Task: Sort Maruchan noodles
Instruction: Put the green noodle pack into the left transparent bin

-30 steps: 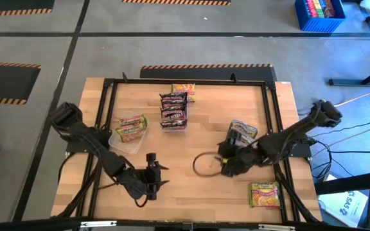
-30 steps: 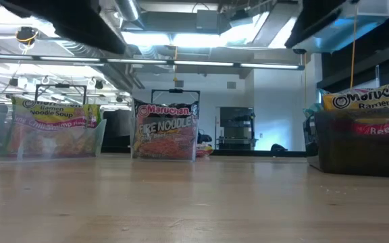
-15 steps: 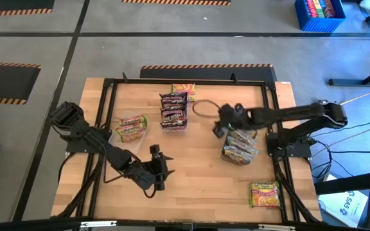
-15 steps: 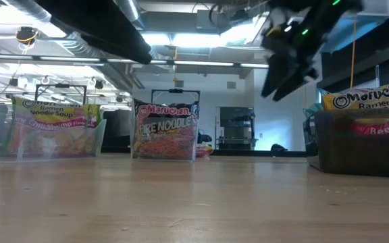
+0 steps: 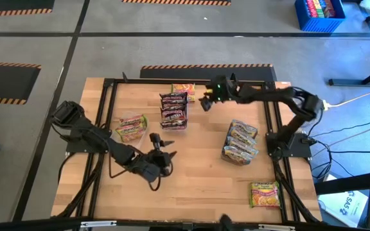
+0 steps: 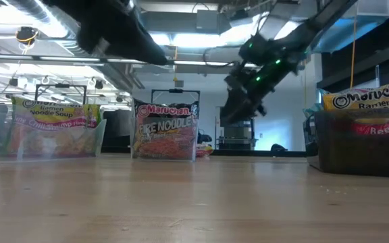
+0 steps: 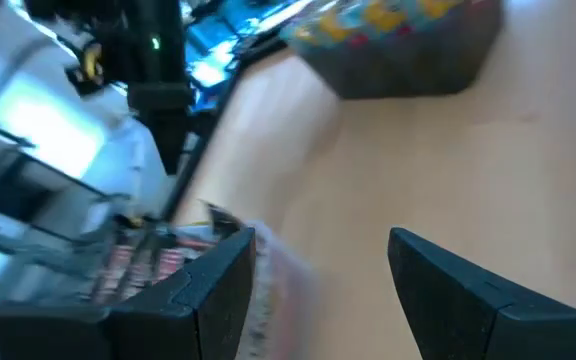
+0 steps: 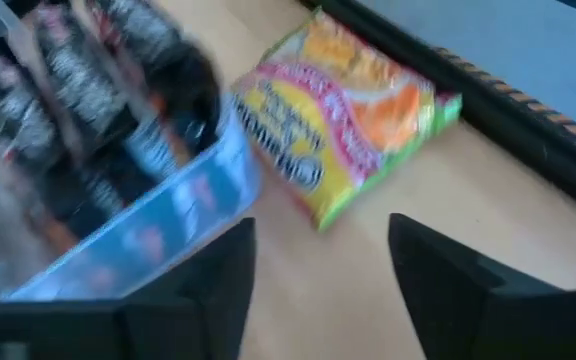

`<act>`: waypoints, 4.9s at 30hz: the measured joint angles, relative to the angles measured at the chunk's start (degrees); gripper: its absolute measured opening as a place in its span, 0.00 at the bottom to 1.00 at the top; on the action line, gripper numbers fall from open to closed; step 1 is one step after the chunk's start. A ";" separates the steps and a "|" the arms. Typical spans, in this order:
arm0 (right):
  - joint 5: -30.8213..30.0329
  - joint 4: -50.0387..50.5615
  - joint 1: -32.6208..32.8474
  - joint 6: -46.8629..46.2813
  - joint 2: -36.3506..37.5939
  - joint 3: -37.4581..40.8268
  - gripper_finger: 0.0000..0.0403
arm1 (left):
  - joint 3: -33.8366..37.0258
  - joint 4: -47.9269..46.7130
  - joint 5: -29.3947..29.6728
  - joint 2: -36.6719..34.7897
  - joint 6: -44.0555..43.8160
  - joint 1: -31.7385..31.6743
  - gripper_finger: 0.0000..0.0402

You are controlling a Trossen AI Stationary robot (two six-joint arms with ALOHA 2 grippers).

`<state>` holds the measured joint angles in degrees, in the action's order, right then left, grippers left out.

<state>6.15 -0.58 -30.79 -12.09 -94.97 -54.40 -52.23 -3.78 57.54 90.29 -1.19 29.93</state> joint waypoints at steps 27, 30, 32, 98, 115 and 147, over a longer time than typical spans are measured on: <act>9.81 41.32 -8.54 18.68 -38.76 -52.56 0.05 | 0.00 -0.24 -13.28 0.01 0.06 -12.50 0.56; 7.12 47.42 -8.56 19.62 -38.11 -52.34 0.05 | 0.00 -0.29 -14.21 0.01 -0.23 -12.29 0.56; 4.79 52.09 -8.31 19.82 -38.15 -52.08 0.05 | 0.00 -0.43 -15.08 0.01 -0.24 -12.06 0.56; -6.13 57.07 15.40 10.12 -25.07 -34.39 0.05 | 0.00 -6.30 0.34 0.04 -2.71 -1.59 0.56; -6.14 50.32 34.27 -1.40 -23.18 -31.62 0.05 | 0.00 -6.06 -26.85 0.04 -14.07 -1.60 0.56; -18.50 45.87 47.46 -14.49 -17.81 -24.10 0.05 | 0.00 -1.35 -22.10 14.99 -36.02 1.53 0.56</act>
<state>-12.35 45.29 16.67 -26.58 -112.78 -78.50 -52.23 -5.13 35.44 105.27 -37.21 31.46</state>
